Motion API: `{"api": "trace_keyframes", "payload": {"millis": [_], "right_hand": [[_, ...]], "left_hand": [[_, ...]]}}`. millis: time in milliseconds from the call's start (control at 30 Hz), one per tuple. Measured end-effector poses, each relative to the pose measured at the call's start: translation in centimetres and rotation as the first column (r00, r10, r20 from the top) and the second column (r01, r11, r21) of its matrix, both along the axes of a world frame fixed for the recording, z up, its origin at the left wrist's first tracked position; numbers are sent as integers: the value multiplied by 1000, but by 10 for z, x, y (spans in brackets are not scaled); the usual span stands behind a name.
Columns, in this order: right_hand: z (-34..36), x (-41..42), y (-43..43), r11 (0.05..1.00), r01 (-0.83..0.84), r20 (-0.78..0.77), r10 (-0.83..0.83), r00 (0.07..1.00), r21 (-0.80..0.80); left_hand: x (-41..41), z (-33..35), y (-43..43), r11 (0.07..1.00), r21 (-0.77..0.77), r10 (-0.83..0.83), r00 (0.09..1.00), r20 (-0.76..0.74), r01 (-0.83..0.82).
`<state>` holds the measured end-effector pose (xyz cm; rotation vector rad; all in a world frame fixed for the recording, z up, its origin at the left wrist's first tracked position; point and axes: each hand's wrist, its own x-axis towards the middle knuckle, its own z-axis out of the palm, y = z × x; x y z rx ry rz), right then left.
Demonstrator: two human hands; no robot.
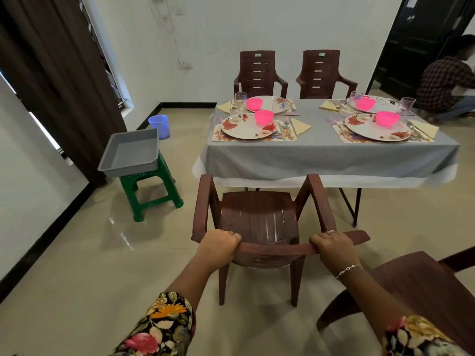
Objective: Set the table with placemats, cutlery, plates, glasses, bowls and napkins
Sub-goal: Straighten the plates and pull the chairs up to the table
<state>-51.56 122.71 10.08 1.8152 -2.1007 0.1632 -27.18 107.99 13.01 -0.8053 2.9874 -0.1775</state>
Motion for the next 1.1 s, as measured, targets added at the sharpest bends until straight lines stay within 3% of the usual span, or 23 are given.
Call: {"api": "trace_keyframes", "payload": {"millis": [500,1100], "right_hand": [[0,-21,-46,997,-11,34,13,999,-79],[0,-36,-61,998,-15,-1,15,1000,-57]], "left_hand": [[-23,-5,-48,999,8,48,999,-24,-47],[-39,-4,-60,998,-37,44,999,2,-44]]}}
